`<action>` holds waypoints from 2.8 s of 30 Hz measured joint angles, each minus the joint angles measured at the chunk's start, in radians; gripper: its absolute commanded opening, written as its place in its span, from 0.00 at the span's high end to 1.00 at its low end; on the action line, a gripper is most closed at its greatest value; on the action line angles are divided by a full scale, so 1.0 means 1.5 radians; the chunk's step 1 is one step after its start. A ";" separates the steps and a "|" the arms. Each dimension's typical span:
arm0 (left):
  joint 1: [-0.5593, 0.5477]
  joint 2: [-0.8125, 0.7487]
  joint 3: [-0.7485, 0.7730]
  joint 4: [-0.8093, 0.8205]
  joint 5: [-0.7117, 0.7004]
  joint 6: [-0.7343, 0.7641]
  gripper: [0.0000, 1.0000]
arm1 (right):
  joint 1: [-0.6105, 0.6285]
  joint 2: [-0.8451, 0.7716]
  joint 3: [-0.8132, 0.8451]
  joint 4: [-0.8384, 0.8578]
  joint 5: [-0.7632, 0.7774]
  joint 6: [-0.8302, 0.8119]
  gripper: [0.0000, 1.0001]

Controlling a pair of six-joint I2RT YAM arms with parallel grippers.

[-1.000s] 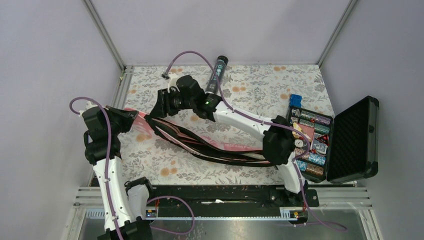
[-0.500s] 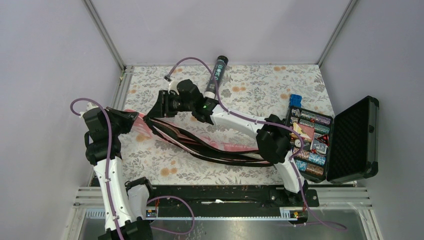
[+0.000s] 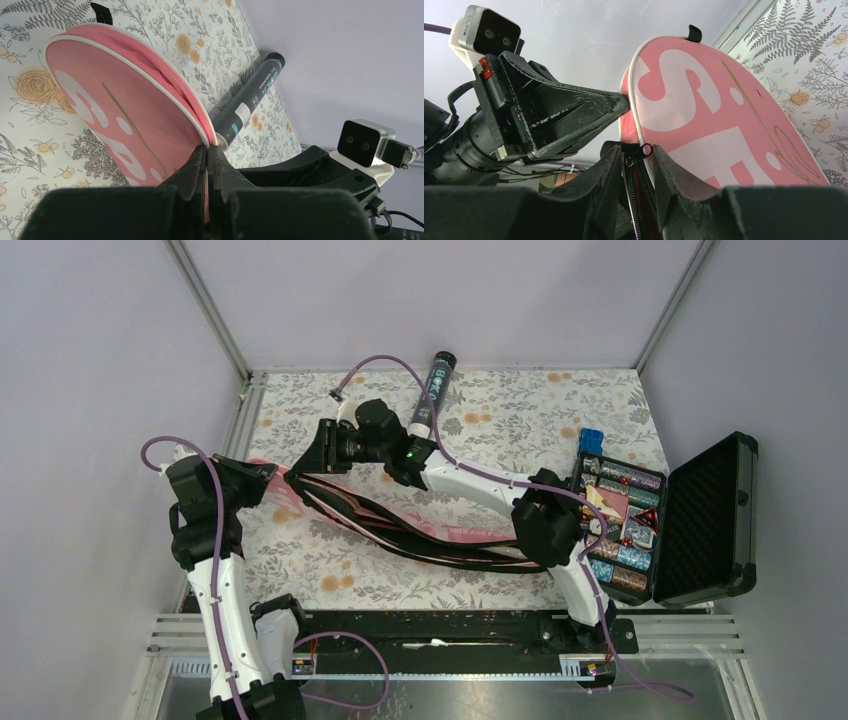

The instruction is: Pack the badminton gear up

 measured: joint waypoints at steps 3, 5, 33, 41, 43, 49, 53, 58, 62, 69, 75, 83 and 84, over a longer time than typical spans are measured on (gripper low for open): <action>0.000 0.000 0.000 0.000 0.000 0.000 1.00 | 0.000 0.000 0.000 0.002 -0.002 0.006 0.66; 0.000 0.000 0.000 0.000 0.000 0.000 1.00 | 0.000 0.000 0.000 0.004 -0.002 0.008 0.68; -0.008 0.012 0.024 -0.050 -0.056 0.035 1.00 | 0.002 -0.032 -0.091 0.071 0.036 0.025 1.00; -0.010 0.045 0.065 -0.091 -0.094 0.055 1.00 | 0.002 -0.151 -0.252 0.084 0.090 -0.019 1.00; -0.010 0.045 0.066 -0.095 -0.100 0.056 1.00 | 0.002 -0.189 -0.301 0.084 0.109 -0.031 1.00; -0.010 0.046 0.069 -0.099 -0.125 0.063 1.00 | -0.001 -0.317 -0.449 0.068 0.189 -0.053 1.00; -0.010 0.051 0.076 -0.104 -0.146 0.066 1.00 | -0.004 -0.425 -0.542 0.038 0.257 -0.077 1.00; -0.010 0.058 0.083 -0.105 -0.165 0.065 1.00 | -0.013 -0.534 -0.617 -0.026 0.336 -0.105 1.00; -0.011 0.069 0.088 -0.102 -0.185 0.066 1.00 | -0.018 -0.599 -0.660 -0.083 0.392 -0.121 1.00; -0.013 0.083 0.097 -0.100 -0.229 0.077 1.00 | -0.029 -0.702 -0.702 -0.197 0.507 -0.143 1.00; -0.013 0.089 0.100 -0.101 -0.284 0.101 1.00 | -0.061 -0.774 -0.725 -0.278 0.600 -0.151 1.00; -0.002 0.088 0.104 -0.102 -0.336 0.121 1.00 | -0.148 -0.816 -0.779 -0.324 0.641 -0.151 1.00; -0.001 0.088 0.106 -0.102 -0.341 0.123 1.00 | -0.164 -0.818 -0.789 -0.326 0.641 -0.150 1.00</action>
